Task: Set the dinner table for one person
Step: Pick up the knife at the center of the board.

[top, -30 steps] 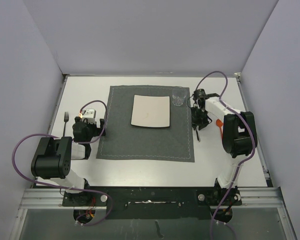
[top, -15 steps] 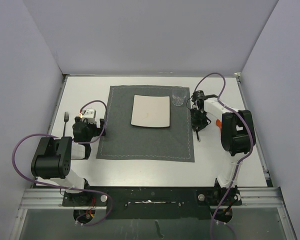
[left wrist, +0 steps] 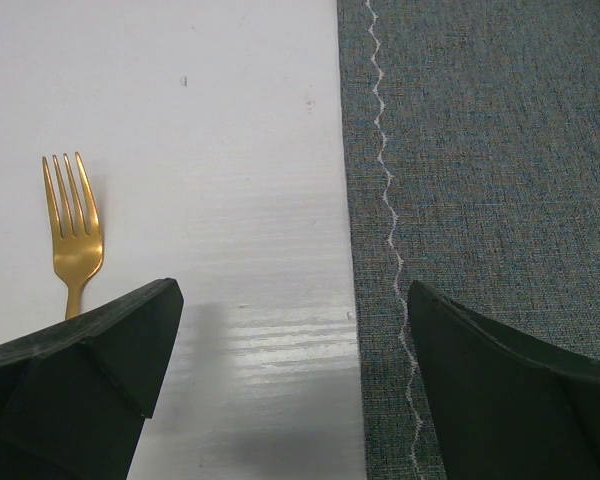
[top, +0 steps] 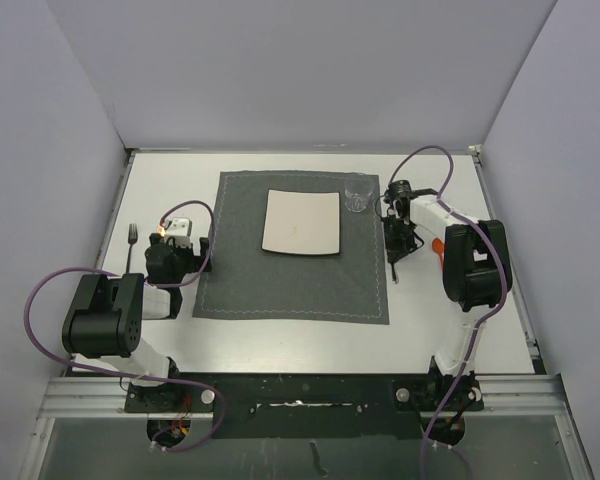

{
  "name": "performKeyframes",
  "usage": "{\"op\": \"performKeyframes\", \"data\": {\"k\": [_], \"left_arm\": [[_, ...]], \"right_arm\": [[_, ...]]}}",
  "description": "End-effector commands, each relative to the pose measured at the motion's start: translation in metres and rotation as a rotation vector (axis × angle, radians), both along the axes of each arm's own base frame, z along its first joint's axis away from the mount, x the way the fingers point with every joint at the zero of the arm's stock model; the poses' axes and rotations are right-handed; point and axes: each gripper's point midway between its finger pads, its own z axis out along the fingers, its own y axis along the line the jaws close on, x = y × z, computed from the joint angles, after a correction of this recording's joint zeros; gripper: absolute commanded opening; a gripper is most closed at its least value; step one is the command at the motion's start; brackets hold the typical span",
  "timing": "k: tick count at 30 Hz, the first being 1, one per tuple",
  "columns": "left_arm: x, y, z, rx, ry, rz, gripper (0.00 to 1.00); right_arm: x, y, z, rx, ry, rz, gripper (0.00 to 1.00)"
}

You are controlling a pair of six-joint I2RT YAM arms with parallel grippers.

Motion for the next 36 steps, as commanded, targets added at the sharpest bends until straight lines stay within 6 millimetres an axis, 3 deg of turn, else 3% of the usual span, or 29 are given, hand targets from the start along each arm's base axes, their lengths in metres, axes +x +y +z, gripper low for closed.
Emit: {"op": "performKeyframes", "data": {"k": [1, 36], "left_arm": [[0.013, 0.002, 0.013, -0.01, -0.051, 0.012, 0.98], [0.013, 0.003, 0.013, -0.01, -0.051, 0.013, 0.98]], "right_arm": [[-0.001, -0.008, -0.021, -0.026, 0.033, 0.001, 0.0], [0.012, -0.006, 0.037, -0.023, -0.059, -0.05, 0.0]]}}
